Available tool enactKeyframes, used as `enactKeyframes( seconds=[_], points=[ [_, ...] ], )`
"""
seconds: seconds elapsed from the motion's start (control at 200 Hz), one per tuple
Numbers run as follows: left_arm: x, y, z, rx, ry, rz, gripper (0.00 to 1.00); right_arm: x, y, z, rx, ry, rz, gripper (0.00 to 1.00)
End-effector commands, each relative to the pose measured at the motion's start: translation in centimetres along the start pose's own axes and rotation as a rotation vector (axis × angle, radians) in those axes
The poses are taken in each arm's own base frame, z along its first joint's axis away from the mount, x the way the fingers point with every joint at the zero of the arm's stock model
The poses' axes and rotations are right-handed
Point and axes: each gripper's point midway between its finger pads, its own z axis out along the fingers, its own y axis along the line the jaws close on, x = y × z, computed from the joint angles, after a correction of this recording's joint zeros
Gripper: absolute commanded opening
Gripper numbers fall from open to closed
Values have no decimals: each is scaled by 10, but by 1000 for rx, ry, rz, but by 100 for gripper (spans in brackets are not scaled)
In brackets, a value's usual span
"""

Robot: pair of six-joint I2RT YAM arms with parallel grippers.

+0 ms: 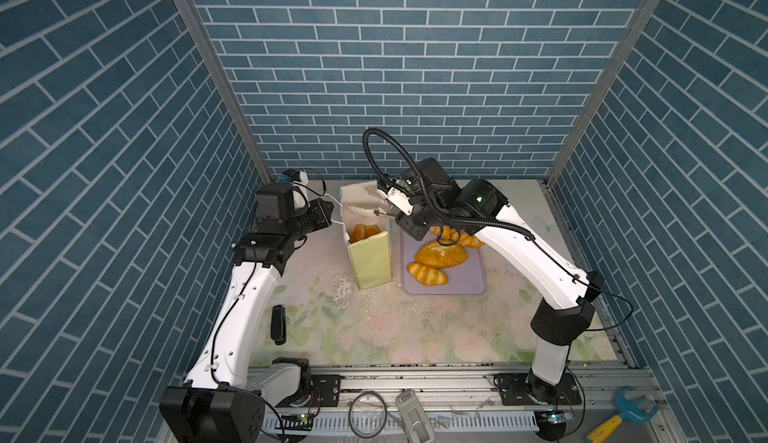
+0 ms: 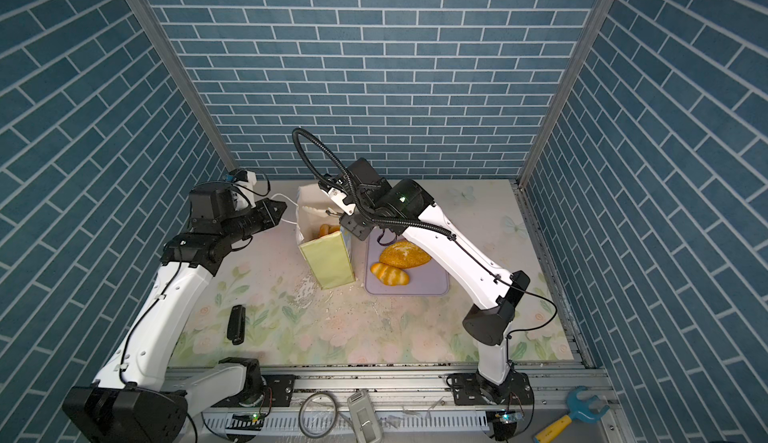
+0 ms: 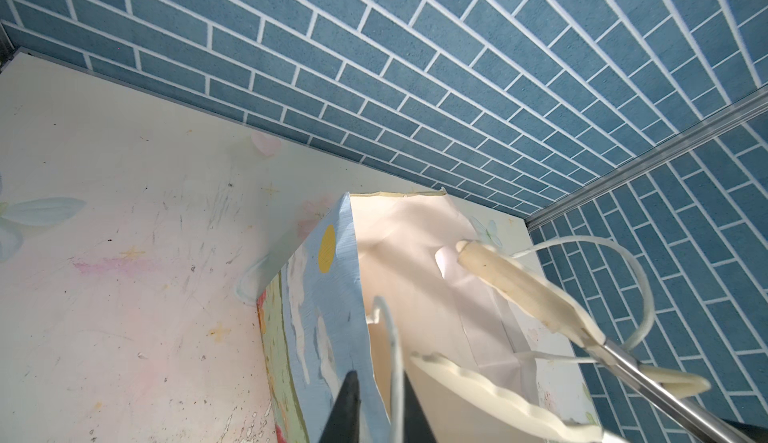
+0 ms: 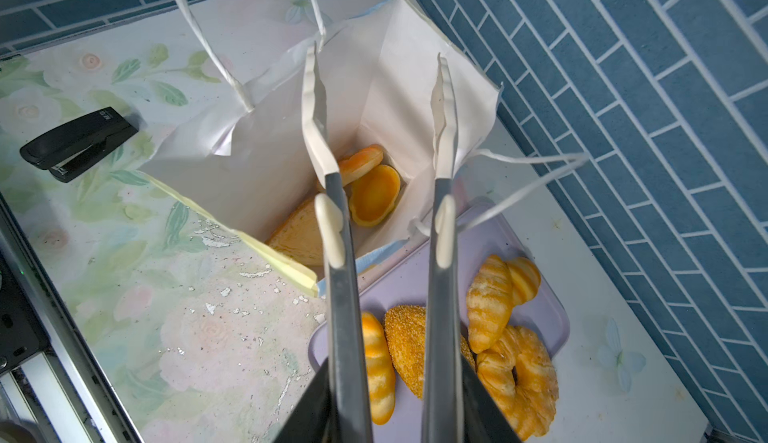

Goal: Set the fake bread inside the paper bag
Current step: 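Open the tongs with the right gripper to drop the ring bread into the bag, then move the open tongs back over the tray to the long twisted bread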

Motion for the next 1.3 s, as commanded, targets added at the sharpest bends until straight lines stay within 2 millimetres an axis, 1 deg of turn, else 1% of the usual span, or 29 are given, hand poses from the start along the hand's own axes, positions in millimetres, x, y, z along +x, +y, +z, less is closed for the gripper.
enactKeyframes(
  seconds=[0.0, 0.07, 0.14, 0.18, 0.27, 0.345, 0.435, 0.495, 0.535, 0.585, 0.63, 0.69, 0.795, 0.87, 0.97, 1.095, 1.29],
  points=[
    [-2, -1, 2, 1, -9, 17, 17, -31, -23, -59, 82, -188, 7, 41],
    [-2, -1, 2, -1, -11, 19, 17, -39, -29, -77, 106, -255, 27, 39],
    [-2, -1, 1, 1, -12, 20, 17, -42, -37, -93, 139, -305, 47, 39],
    [-2, -1, 2, 1, -12, 19, 17, -41, -43, -100, 163, -317, 59, 39],
    [-3, -1, 2, 0, -12, 20, 16, -30, -61, -111, 233, -303, 96, 39],
    [-3, -1, 2, -1, -12, 20, 16, -14, -82, -116, 298, -278, 151, 39],
    [-4, -2, 2, 1, -12, 22, 16, 11, -107, -122, 356, -244, 244, 39],
    [-4, -2, 1, 2, -12, 23, 16, 34, -123, -123, 388, -217, 318, 39],
    [-4, -2, 0, 2, -14, 24, 17, 48, -131, -123, 401, -199, 361, 39],
    [-4, -3, 0, 2, -15, 26, 17, 68, -138, -119, 414, -162, 403, 39],
    [-4, -3, 0, 0, -13, 26, 16, 85, -142, -113, 413, -125, 432, 39],
    [-4, -2, 0, -1, -10, 28, 17, 106, -143, -99, 400, -70, 465, 39],
    [-4, -2, 0, -4, -5, 30, 16, 137, -137, -64, 328, 38, 515, 39],
    [-3, -2, 0, -4, -2, 31, 16, 152, -132, -38, 292, 109, 517, 39],
    [-3, -2, -3, -8, -3, 33, 16, 164, -127, -9, 255, 172, 516, 39],
    [-3, -2, -5, -12, -4, 35, 16, 175, -127, 23, 229, 243, 497, 40],
    [-2, -1, -7, -20, -3, 40, 16, 188, -126, 64, 196, 334, 466, 41]
  ],
)
